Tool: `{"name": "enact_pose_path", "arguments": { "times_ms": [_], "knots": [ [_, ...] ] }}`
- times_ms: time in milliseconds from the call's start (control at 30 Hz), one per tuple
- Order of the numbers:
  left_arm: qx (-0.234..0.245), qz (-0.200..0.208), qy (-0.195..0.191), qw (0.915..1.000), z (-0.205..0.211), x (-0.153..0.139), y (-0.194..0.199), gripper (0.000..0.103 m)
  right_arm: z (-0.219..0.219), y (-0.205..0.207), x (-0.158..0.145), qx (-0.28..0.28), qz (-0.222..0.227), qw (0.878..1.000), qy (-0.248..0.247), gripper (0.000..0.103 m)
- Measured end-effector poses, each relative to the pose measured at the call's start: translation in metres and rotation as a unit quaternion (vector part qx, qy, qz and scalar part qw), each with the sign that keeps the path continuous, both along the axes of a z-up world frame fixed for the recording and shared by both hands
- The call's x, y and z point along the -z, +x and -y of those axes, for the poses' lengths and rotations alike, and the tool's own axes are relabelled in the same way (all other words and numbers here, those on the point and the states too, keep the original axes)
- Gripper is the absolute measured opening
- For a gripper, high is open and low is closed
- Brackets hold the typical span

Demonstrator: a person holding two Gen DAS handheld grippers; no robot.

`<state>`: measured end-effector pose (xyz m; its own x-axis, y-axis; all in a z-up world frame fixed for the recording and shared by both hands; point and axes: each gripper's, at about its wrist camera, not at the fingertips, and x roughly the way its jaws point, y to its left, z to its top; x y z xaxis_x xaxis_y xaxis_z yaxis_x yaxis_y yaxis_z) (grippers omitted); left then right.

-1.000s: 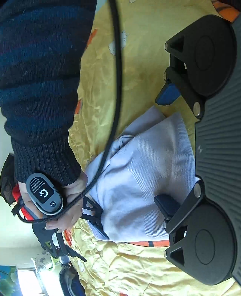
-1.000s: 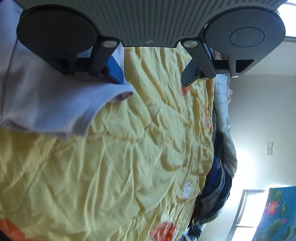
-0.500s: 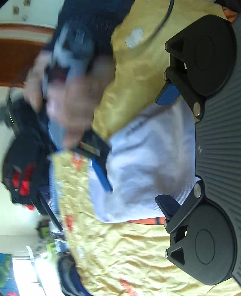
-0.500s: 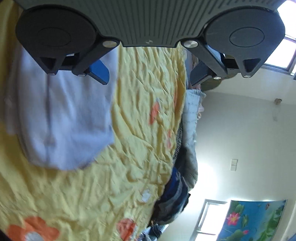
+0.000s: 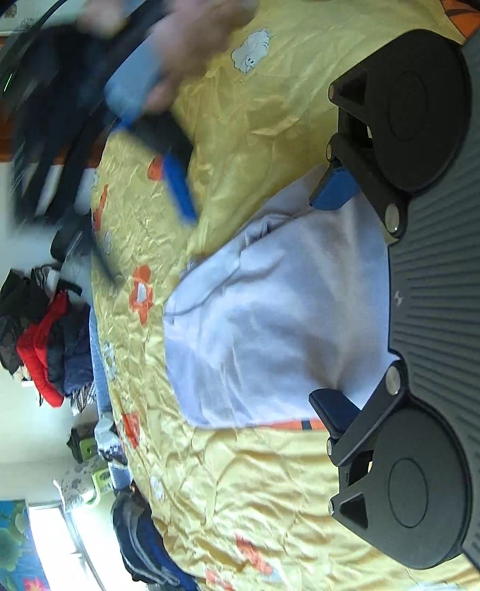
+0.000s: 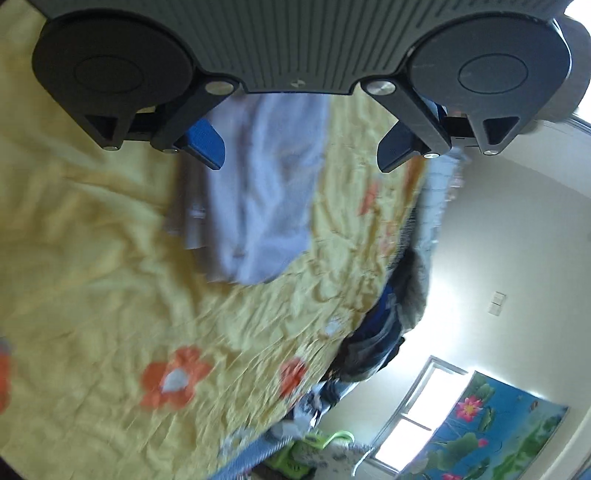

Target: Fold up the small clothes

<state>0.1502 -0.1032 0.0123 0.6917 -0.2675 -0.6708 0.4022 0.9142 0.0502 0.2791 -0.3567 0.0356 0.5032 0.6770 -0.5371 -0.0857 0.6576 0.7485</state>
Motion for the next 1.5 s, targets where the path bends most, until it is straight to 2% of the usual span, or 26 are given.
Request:
{"name": "enact_pose_path", "arguments": {
  "times_ms": [133,233,333,567,767,833,900,1033,1100,1167,1200,1233,1267,1367,1400,1467,1500],
  "knots": [
    [-0.037,-0.023,-0.001,0.9991,-0.017,-0.003,-0.004,0.103,0.016,-0.047,0.009,0.020,0.024,0.994,-0.107,0.091],
    [-0.063,-0.041,-0.007,0.9972,-0.031,-0.004,-0.009,0.103,0.022,-0.074,0.024,0.036,0.016,0.988,-0.147,0.091],
    [-0.083,-0.045,-0.004,0.9955,-0.041,-0.004,-0.015,0.103,0.019,-0.100,0.033,0.044,0.030,0.979,-0.197,0.091],
    [-0.092,-0.039,-0.039,0.9942,-0.062,-0.019,-0.044,0.103,-0.022,-0.139,0.043,0.006,0.081,0.953,-0.290,0.096],
    [-0.123,-0.054,-0.025,0.9906,-0.066,0.002,-0.051,0.103,-0.043,-0.151,0.042,-0.003,0.090,0.953,-0.288,0.098],
    [-0.139,-0.059,-0.023,0.9883,-0.066,0.009,-0.050,0.103,-0.048,-0.152,0.041,-0.005,0.086,0.959,-0.269,0.096],
    [-0.146,-0.060,-0.023,0.9872,-0.064,0.013,-0.051,0.103,-0.050,-0.154,0.035,0.000,0.089,0.963,-0.256,0.090],
    [-0.149,-0.058,-0.020,0.9870,-0.061,0.018,-0.055,0.103,-0.045,-0.150,0.010,0.041,0.112,0.969,-0.215,0.089],
    [-0.152,-0.065,-0.022,0.9860,-0.062,0.021,-0.052,0.103,-0.040,-0.135,0.000,0.041,0.107,0.978,-0.175,0.082],
    [-0.159,-0.072,-0.026,0.9843,-0.061,0.023,-0.049,0.103,-0.036,-0.105,-0.002,0.027,0.073,0.991,-0.110,0.072],
    [-0.163,-0.071,-0.023,0.9838,-0.060,0.024,-0.048,0.103,-0.037,-0.088,0.000,0.022,0.051,0.994,-0.095,0.065],
    [-0.165,-0.069,-0.017,0.9838,-0.058,0.024,-0.048,0.103,-0.039,-0.073,0.003,0.021,0.028,0.995,-0.095,0.054],
    [-0.166,-0.070,-0.012,0.9836,-0.056,0.025,-0.047,0.103,-0.044,-0.062,0.007,0.015,0.010,0.995,-0.102,0.051],
    [-0.167,-0.071,-0.009,0.9833,-0.052,0.025,-0.046,0.103,-0.059,-0.039,0.024,-0.004,-0.036,0.994,-0.103,0.052],
    [-0.167,-0.071,-0.008,0.9834,-0.051,0.025,-0.045,0.103,-0.063,-0.037,0.027,-0.005,-0.038,0.993,-0.110,0.050],
    [-0.167,-0.069,-0.005,0.9836,-0.049,0.025,-0.045,0.103,-0.068,-0.036,0.028,-0.006,-0.030,0.989,-0.147,0.019],
    [-0.167,-0.068,-0.005,0.9837,-0.048,0.026,-0.045,0.103,-0.067,-0.037,0.028,-0.007,-0.024,0.988,-0.153,0.019]
  ]
}}
